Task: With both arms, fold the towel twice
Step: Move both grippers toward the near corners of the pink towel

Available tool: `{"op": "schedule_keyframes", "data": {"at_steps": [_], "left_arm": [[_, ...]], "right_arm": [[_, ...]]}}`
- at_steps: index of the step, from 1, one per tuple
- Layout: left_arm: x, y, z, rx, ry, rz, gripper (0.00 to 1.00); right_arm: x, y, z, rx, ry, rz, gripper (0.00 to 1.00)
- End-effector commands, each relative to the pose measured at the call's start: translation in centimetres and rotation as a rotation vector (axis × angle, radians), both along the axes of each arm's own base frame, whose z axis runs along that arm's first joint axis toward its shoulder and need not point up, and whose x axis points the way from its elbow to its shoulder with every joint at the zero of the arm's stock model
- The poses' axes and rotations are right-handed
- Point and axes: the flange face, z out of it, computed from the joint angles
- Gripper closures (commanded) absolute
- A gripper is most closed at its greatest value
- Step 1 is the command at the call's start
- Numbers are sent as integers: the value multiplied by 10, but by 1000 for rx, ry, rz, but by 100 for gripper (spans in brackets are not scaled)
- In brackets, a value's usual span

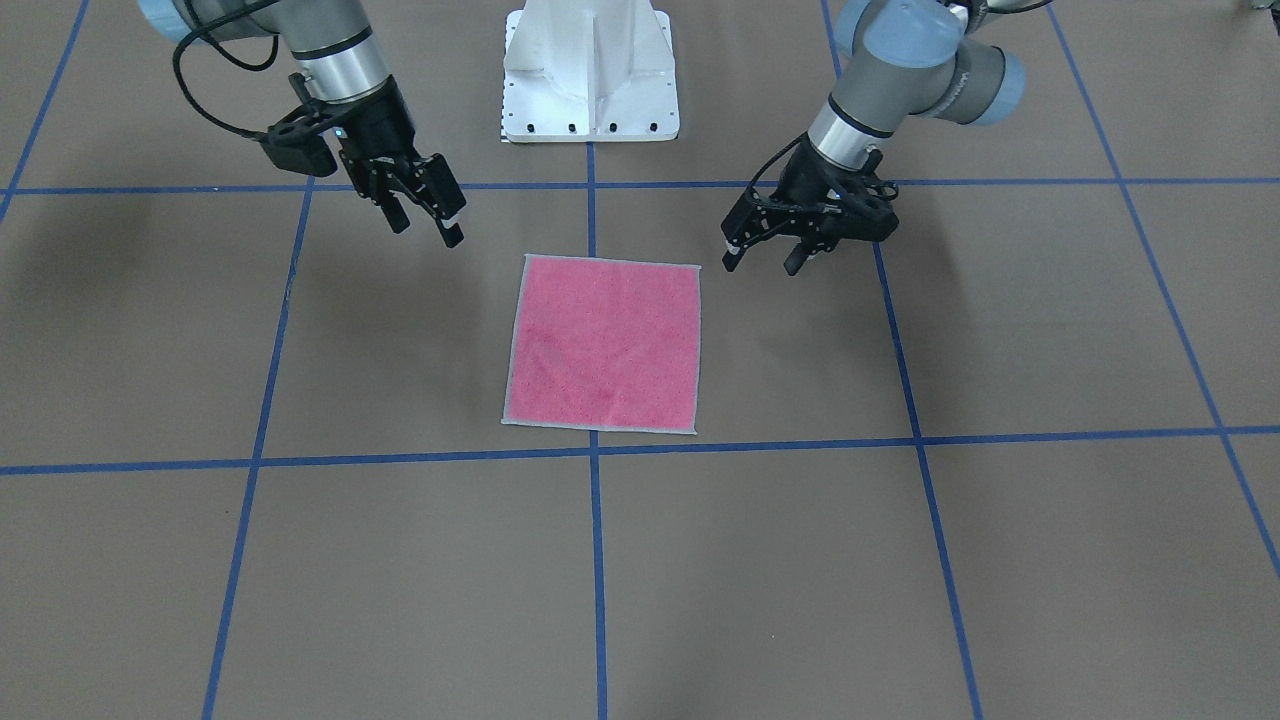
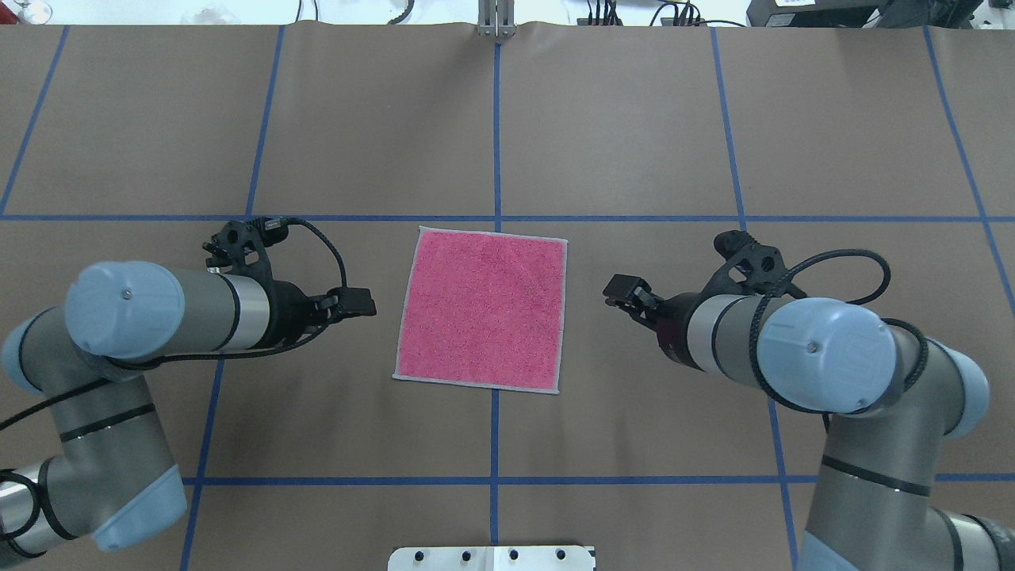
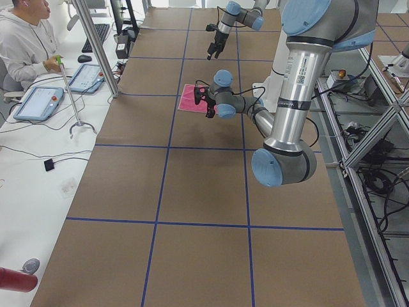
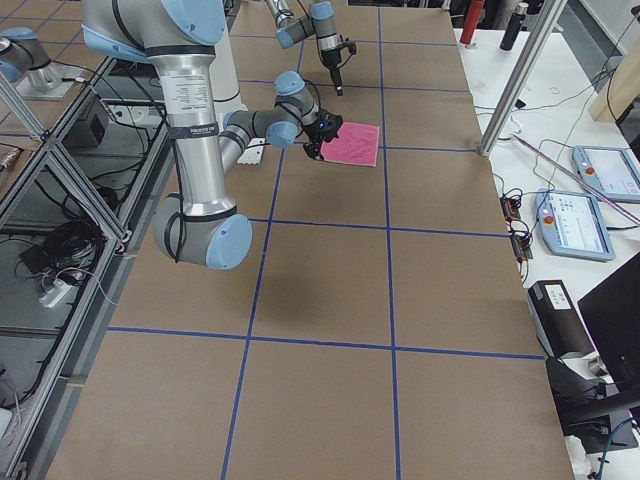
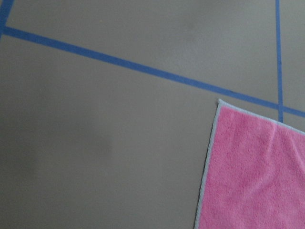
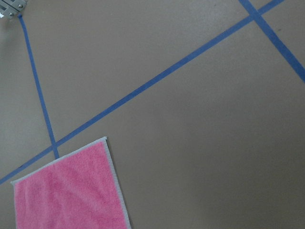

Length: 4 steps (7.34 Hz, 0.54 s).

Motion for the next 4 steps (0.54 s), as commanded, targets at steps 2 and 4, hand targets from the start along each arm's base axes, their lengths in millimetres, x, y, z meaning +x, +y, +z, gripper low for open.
{"op": "schedule_keyframes", "data": {"at_steps": [2,4], "left_arm": [[21,21,-6,-26,17,-24,0],[21,22,-8,-25,20,-21,0]], "right_arm": [[-92,39,-19,-140,-63,151,6],[-118,37,-18,-195,-73,199,7]]}}
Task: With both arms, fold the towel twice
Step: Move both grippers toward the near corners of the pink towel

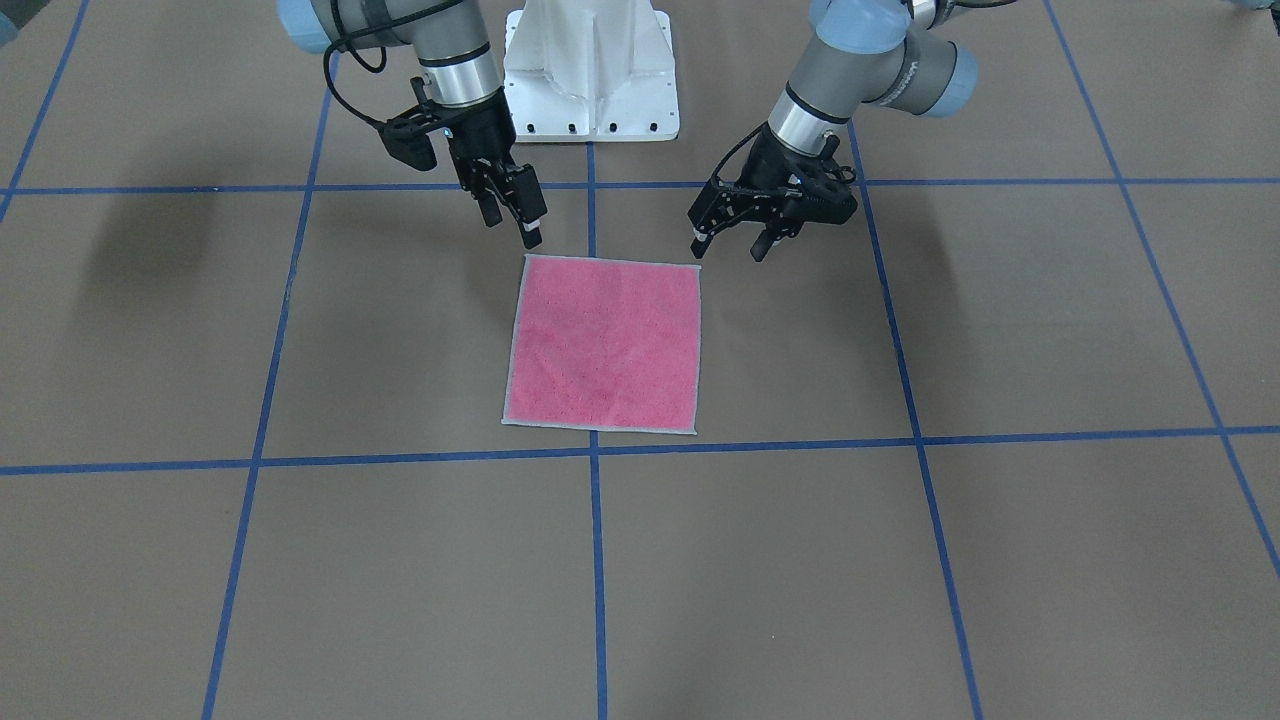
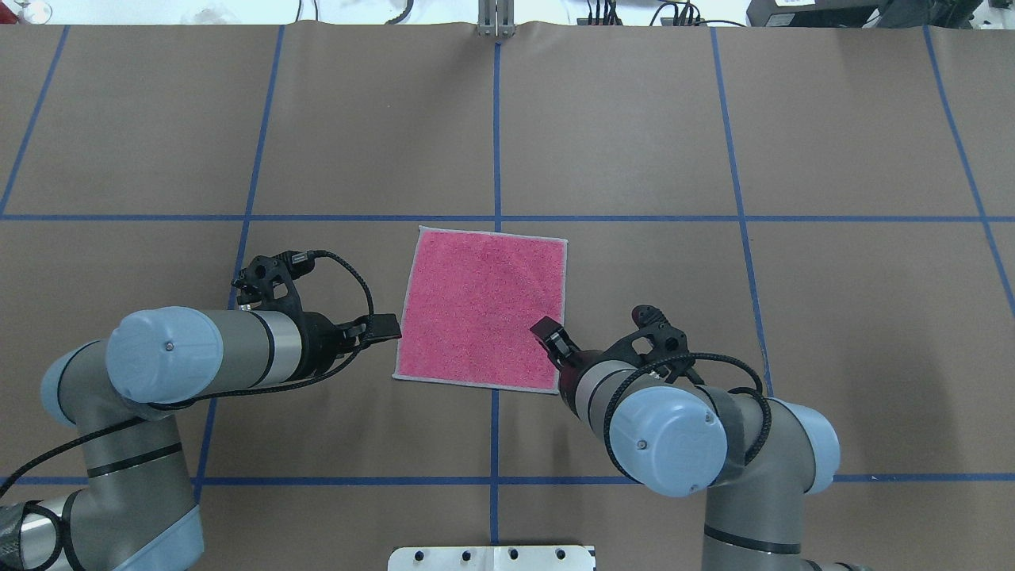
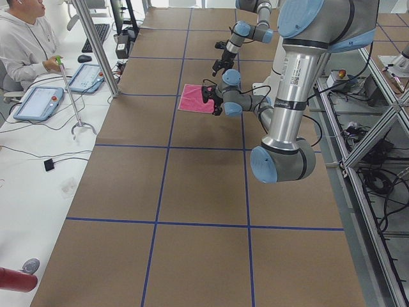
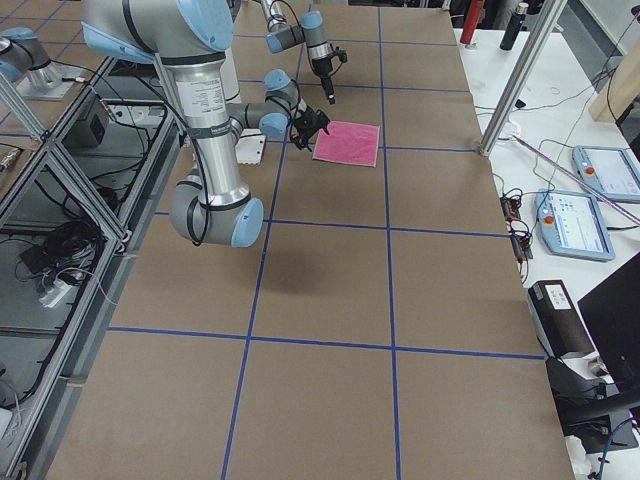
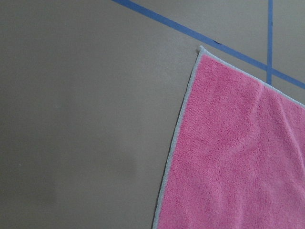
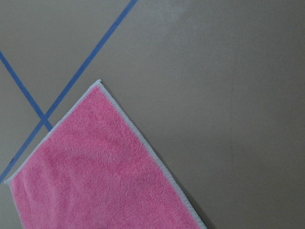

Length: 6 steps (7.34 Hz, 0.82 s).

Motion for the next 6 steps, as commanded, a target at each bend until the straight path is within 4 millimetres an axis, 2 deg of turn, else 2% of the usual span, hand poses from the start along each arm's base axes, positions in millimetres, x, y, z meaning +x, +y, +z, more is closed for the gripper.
{"op": "schedule_keyframes", "data": {"at_steps": [1,2,3,6], "left_arm": [[0,1,-2,1,4,0,0],[-1,1,-3,2,7,0,0],[-2,2,-5,4,12,0,0],[-3,1,-5,4,12,-2,0]], "right_arm": [[-27,-1,9,-17,24,43,6],[-36,-4,3,-6,29,45,5],[-47,-6,10,-7,53,44,5],[-52,-8,19,10,108,27,5]]}}
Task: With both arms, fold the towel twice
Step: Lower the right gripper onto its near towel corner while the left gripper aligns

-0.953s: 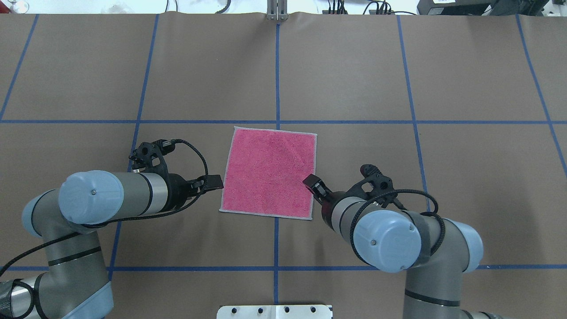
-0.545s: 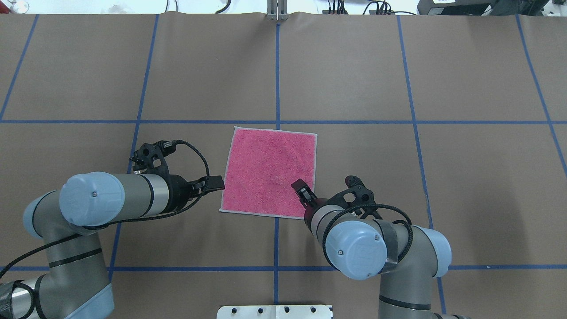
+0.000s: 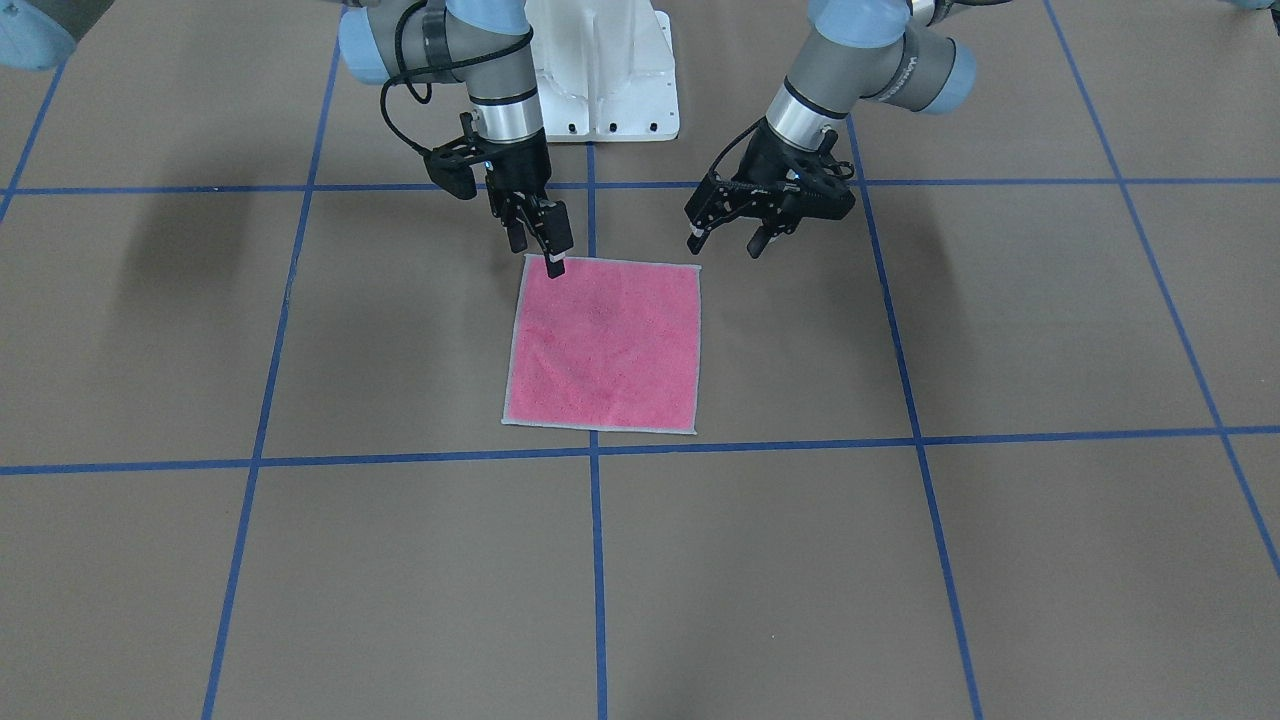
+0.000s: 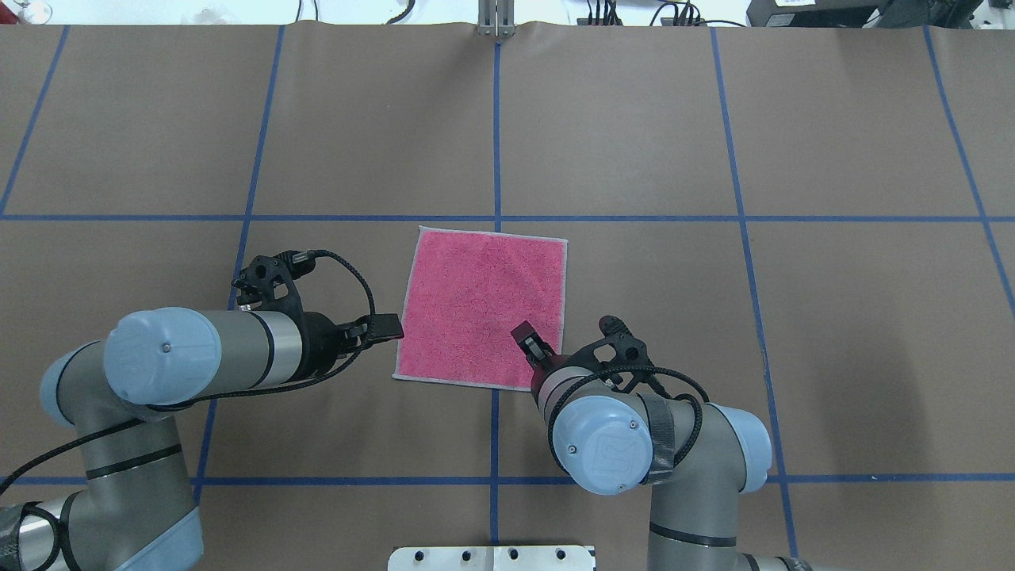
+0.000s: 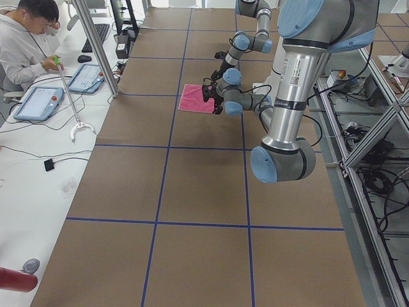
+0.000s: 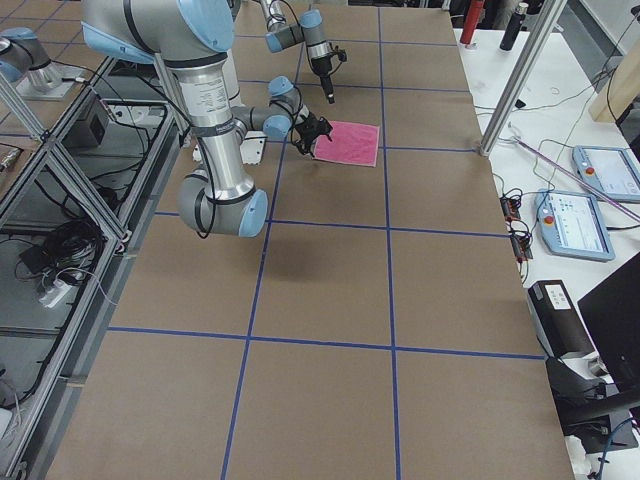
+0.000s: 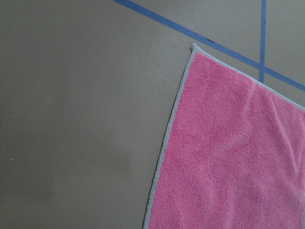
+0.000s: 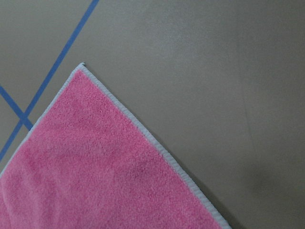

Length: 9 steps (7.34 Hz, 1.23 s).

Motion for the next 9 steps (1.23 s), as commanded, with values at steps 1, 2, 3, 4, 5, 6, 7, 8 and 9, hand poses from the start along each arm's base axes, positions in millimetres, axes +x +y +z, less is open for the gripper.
{"op": "schedule_keyframes", "data": {"at_steps": [1,2,3,4,5,6,7,8,9], "left_arm": [[0,0,0,0,0,1,0],[0,0,0,0,0,-1,0],[-1,0,1,0,-1,-1,0],[-1,0,1,1,-1,0,0],[-1,0,1,1,-1,0,0],[-1,0,1,1,-1,0,0],[-1,0,2,0,-3,1,0],[-1,0,2,0,-3,1,0],[-1,0,2,0,-3,1,0]], "right_arm": [[-3,-1,4,17,78,-25,5],[-4,-1,5,19,81,-27,2],[-7,1,7,18,85,-31,2],[-8,2,6,19,83,-31,4],[-8,3,5,31,83,-19,7],[-9,3,3,34,79,-19,17],[-8,3,5,35,83,-20,22],[-9,4,5,33,83,-24,22],[-10,5,5,32,86,-29,21]]}}
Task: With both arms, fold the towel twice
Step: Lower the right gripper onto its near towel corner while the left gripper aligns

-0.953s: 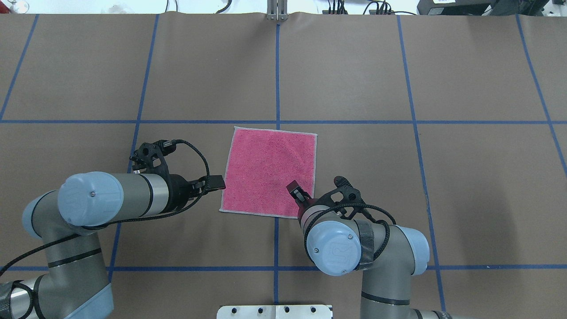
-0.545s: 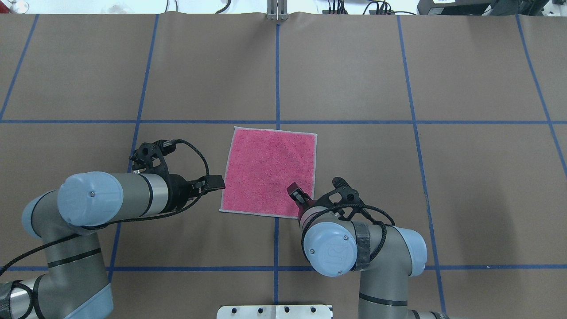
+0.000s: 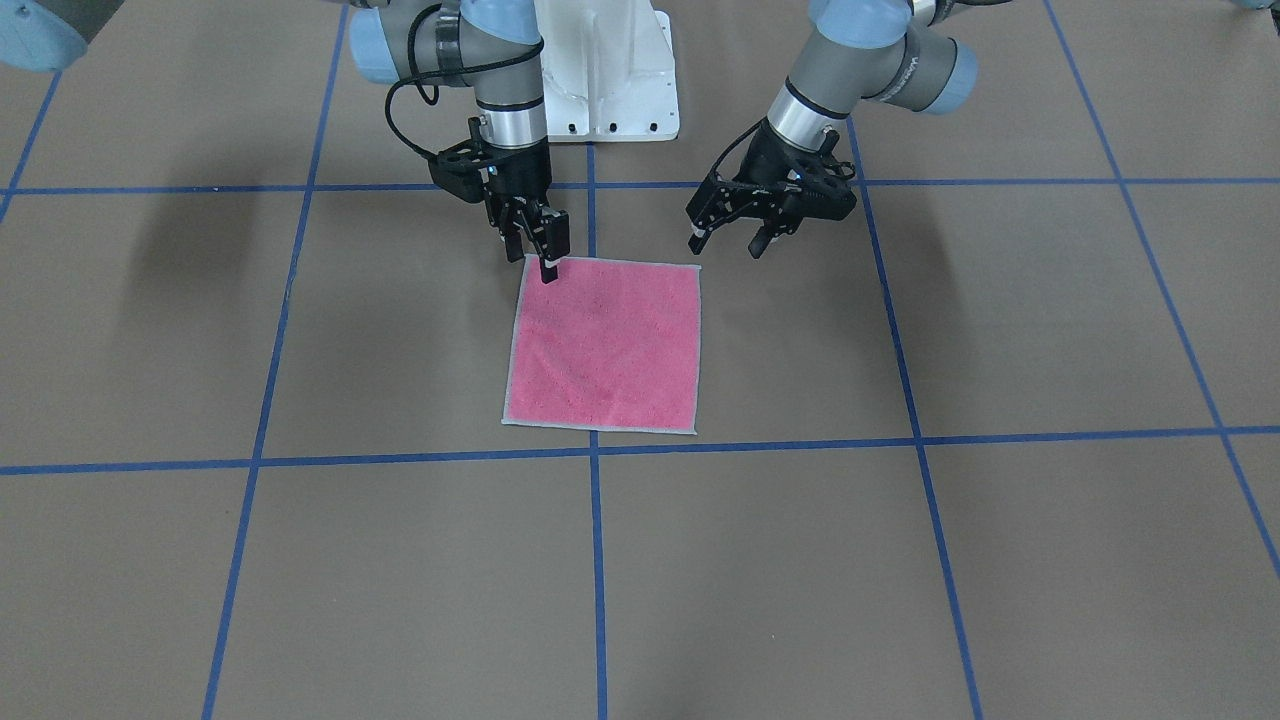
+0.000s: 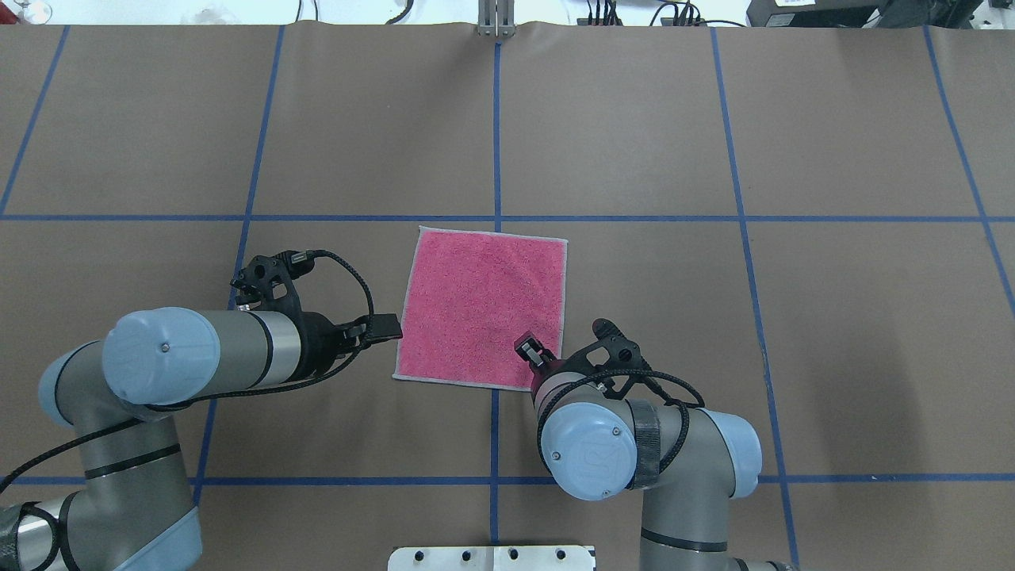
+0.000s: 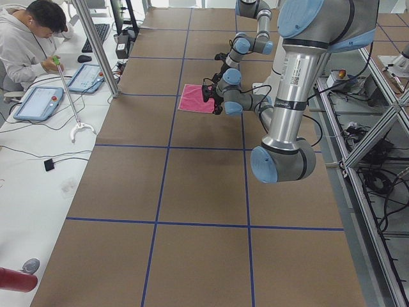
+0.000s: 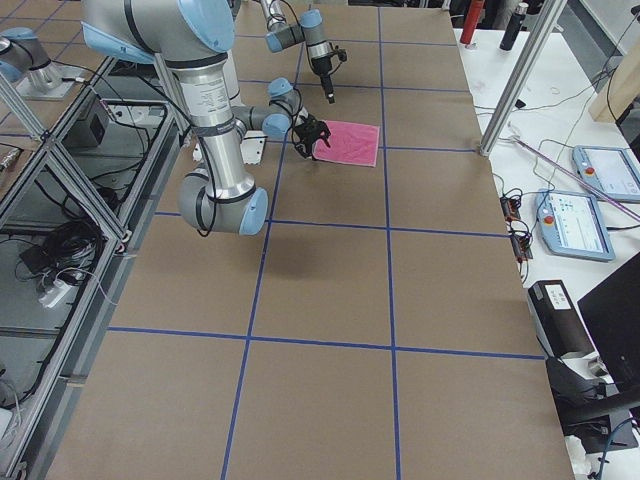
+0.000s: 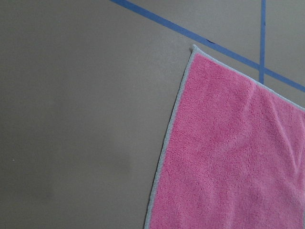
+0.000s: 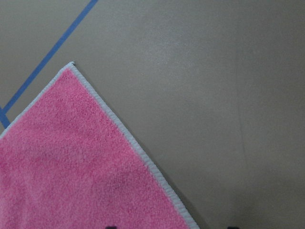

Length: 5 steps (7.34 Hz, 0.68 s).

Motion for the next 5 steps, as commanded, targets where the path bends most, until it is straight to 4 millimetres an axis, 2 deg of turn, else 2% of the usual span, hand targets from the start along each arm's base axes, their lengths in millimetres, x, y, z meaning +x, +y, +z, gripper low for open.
{"op": "schedule_keyframes", "data": {"at_steps": [1,3,5], "left_arm": [[0,0,1,-1,-2,0,0],[-1,0,2,-1,-2,0,0],[-1,0,2,1,-2,-1,0]], "right_arm": [[-1,2,2,-4,9,-8,21],[-3,5,1,-2,9,-9,24],[-4,6,2,-4,7,-9,34]]}}
